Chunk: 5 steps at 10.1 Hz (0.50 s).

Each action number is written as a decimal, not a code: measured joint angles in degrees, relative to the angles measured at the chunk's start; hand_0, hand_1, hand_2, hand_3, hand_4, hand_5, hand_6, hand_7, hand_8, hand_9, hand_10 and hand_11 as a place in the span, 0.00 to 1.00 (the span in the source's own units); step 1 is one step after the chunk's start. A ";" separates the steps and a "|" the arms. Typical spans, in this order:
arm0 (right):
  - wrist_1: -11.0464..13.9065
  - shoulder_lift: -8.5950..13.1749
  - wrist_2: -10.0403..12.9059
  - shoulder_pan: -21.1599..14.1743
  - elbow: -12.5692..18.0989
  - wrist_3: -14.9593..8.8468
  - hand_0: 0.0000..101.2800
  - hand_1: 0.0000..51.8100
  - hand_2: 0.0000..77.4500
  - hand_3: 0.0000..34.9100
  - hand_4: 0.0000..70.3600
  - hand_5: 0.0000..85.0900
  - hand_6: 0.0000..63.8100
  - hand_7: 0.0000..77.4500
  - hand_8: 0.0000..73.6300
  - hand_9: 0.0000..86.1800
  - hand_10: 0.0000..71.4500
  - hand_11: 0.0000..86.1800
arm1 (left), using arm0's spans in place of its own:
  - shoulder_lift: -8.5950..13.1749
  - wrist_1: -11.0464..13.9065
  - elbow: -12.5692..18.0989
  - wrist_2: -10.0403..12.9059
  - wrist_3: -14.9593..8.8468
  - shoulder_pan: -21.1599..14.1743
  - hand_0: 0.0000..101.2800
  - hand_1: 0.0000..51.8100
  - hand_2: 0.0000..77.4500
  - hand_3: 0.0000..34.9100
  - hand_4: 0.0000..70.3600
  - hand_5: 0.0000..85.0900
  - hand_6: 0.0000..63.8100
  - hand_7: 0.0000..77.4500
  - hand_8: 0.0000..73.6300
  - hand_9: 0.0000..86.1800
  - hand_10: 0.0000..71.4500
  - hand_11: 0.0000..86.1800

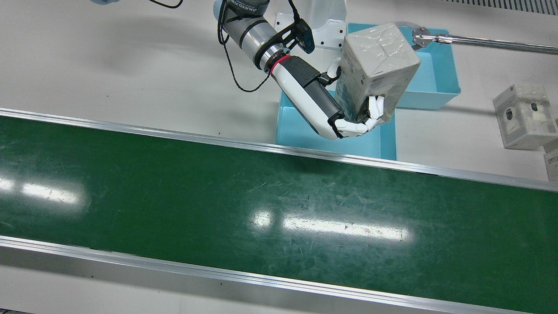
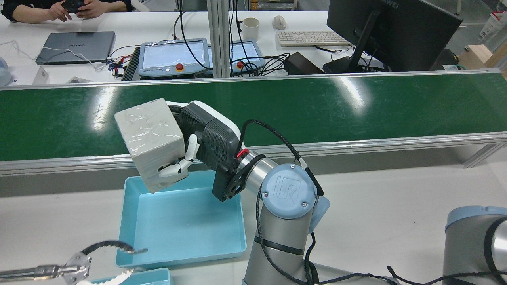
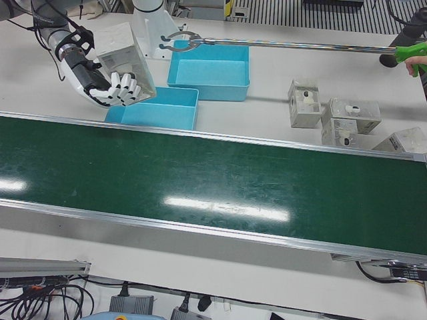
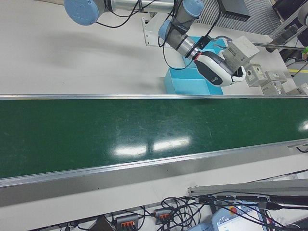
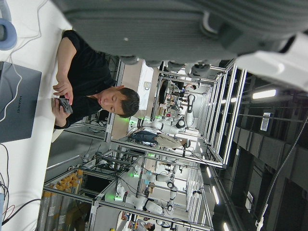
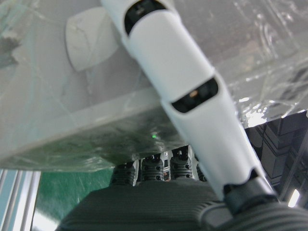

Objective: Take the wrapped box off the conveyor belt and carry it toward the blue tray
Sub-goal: 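Carry the box toward the blue tray nearer the robot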

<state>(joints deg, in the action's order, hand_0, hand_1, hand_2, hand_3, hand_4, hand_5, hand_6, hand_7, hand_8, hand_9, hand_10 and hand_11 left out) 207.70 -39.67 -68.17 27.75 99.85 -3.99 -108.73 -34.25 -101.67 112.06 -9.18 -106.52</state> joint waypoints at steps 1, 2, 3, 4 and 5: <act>-0.31 0.32 -1.08 -0.38 -0.02 0.06 0.52 0.02 0.46 0.02 0.51 0.67 0.69 0.51 0.71 0.48 0.57 0.47 | 0.00 0.00 0.00 0.00 0.00 0.00 0.00 0.00 0.01 0.00 0.00 0.01 0.01 0.01 0.01 0.00 0.01 0.01; -0.80 0.66 -2.23 -0.58 -0.04 0.20 0.51 0.02 0.46 0.00 0.50 0.74 0.78 0.48 0.78 0.44 0.56 0.53 | 0.00 0.00 0.00 0.00 0.00 0.00 0.00 0.00 0.01 0.00 0.00 0.01 0.01 0.00 0.01 0.01 0.01 0.01; -1.39 0.90 -3.11 -0.68 -0.04 0.35 0.51 0.02 0.46 0.00 0.50 0.74 0.78 0.48 0.78 0.44 0.56 0.53 | 0.00 0.00 0.00 0.00 0.00 0.00 0.00 0.00 0.01 0.00 0.00 0.01 0.01 0.00 0.01 0.00 0.00 0.01; -1.93 1.04 -3.79 -0.72 -0.01 0.58 0.51 0.02 0.46 0.00 0.50 0.74 0.78 0.48 0.78 0.44 0.56 0.53 | 0.00 0.00 0.00 0.00 0.00 0.00 0.00 0.00 0.01 0.00 0.00 0.01 0.01 0.00 0.01 0.00 0.01 0.01; -2.25 1.22 -4.46 -0.72 0.00 0.78 0.58 0.35 0.31 0.08 0.22 0.61 0.60 0.27 0.50 0.20 0.24 0.39 | 0.00 0.00 0.00 0.00 0.00 0.00 0.00 0.00 0.01 0.00 0.00 0.01 0.01 0.00 0.01 0.00 0.01 0.01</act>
<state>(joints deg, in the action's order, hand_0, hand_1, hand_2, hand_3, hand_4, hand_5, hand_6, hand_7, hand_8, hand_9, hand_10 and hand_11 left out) 205.45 -38.45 -72.63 27.03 99.85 -3.21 -108.73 -34.25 -101.67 112.06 -9.18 -106.52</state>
